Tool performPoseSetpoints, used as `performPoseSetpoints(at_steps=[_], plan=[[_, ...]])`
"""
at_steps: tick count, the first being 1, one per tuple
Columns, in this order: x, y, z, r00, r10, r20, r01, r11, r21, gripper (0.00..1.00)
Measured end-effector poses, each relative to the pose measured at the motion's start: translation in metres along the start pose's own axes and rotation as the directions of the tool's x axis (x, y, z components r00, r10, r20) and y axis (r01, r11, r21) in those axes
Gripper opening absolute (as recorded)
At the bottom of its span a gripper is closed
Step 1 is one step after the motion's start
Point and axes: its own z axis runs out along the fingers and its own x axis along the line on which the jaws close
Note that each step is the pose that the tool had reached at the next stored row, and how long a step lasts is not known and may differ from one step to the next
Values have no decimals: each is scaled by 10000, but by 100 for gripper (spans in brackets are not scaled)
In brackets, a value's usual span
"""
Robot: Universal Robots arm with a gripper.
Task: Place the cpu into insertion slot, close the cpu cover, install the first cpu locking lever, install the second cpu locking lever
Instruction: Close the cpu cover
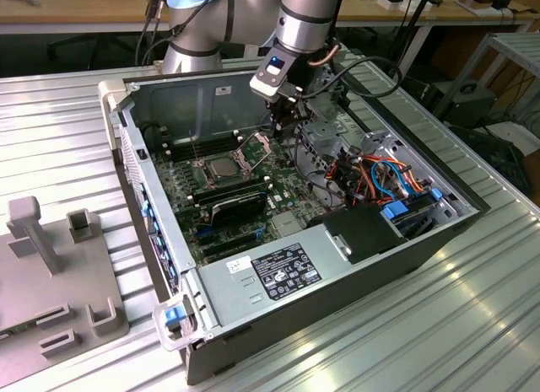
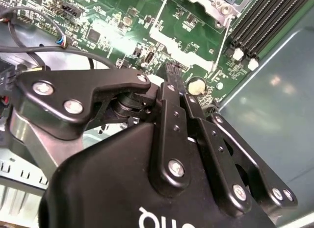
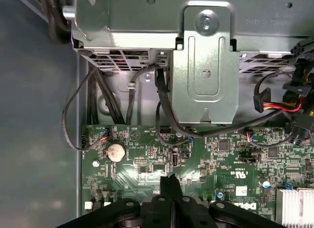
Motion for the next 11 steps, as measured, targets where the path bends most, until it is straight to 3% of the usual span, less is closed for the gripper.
performPoseSetpoints(at_steps=[3, 4, 5, 8, 11], plan=[[6, 1, 100, 10000, 1, -1, -1, 10000, 0, 11], [7, -9, 107, 10000, 1, 0, -1, 10000, 0, 11], [10, -70, 109, 10000, 0, 1, 0, 10000, 1, 11], [17, -158, 111, 10000, 1, 1, -1, 10000, 1, 11], [18, -170, 112, 10000, -1, 0, 1, 10000, 0, 11]])
